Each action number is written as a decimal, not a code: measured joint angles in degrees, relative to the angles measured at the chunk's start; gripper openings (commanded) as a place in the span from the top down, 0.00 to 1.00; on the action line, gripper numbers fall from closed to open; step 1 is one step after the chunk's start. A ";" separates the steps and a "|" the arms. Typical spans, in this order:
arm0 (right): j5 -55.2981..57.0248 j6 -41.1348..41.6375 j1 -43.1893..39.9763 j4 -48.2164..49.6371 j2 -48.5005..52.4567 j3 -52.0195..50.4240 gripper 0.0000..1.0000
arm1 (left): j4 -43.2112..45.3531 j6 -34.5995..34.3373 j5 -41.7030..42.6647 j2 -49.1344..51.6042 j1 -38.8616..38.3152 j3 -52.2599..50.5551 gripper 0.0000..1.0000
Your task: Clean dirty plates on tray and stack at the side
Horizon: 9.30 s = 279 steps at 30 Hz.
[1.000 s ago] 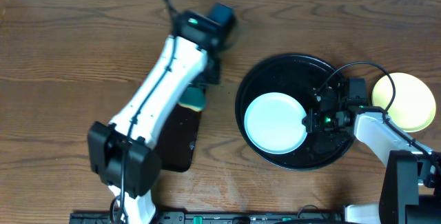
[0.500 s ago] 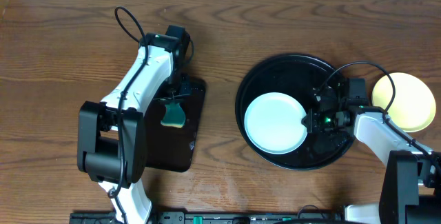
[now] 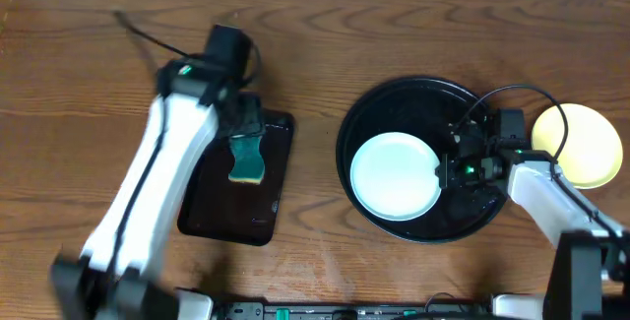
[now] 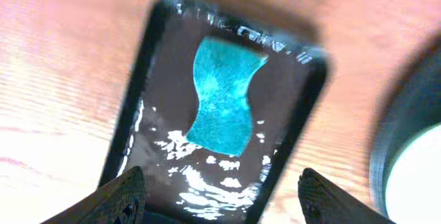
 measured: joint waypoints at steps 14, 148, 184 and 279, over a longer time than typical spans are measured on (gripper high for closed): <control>24.96 2.36 10.38 -7.98 -18.43 1.99 0.99 | -0.15 0.00 0.00 -13.18 0.00 0.11 0.16; 13.11 20.92 -42.12 7.72 -12.48 2.05 0.99 | -0.22 0.00 0.04 -13.18 0.00 0.09 0.15; -13.88 15.82 4.87 0.26 -38.07 3.43 0.01 | -0.24 0.00 0.15 -13.18 0.00 0.09 0.15; 13.81 -1.81 4.46 23.58 -86.29 -41.09 0.01 | 45.88 0.02 -6.05 -68.59 10.10 -51.89 0.15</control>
